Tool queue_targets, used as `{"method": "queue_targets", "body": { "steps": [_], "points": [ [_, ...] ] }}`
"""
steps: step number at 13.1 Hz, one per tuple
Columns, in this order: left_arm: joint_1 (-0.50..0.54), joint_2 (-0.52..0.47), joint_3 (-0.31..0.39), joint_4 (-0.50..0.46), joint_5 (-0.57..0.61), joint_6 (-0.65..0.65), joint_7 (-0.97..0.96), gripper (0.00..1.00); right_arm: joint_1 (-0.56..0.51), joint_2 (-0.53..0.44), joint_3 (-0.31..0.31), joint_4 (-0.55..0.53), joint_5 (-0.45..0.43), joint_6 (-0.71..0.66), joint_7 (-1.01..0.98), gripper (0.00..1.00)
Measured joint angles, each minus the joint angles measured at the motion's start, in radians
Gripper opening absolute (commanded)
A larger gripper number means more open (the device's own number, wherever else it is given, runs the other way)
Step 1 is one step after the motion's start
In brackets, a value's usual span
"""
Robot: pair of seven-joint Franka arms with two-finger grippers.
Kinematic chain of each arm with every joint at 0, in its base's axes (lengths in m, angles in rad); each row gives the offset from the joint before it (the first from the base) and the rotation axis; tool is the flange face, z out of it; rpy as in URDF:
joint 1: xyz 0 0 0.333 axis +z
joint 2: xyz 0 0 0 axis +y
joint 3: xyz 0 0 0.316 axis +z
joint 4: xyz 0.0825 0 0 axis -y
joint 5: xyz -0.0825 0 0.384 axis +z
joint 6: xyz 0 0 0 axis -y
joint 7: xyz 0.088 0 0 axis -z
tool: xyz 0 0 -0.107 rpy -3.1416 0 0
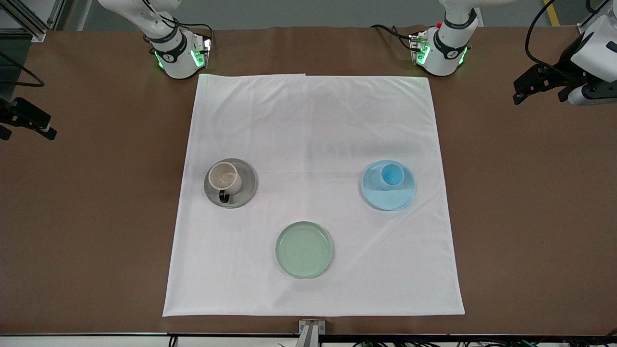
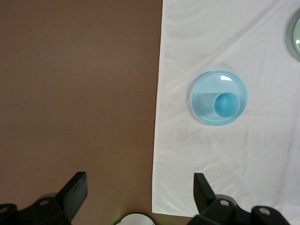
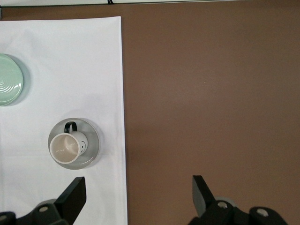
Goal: Place blue cup in blue plate and white mug in gray plate
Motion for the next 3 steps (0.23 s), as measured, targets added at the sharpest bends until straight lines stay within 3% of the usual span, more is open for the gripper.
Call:
{"method": "queue_targets", "body": {
  "steps": [3],
  "points": [
    [0.001, 0.0, 0.003, 0.0, 0.0, 0.003, 0.0, 1.0, 0.0, 0.0, 0.0, 0.0, 0.0, 0.0, 0.0, 1.0]
  ]
}}
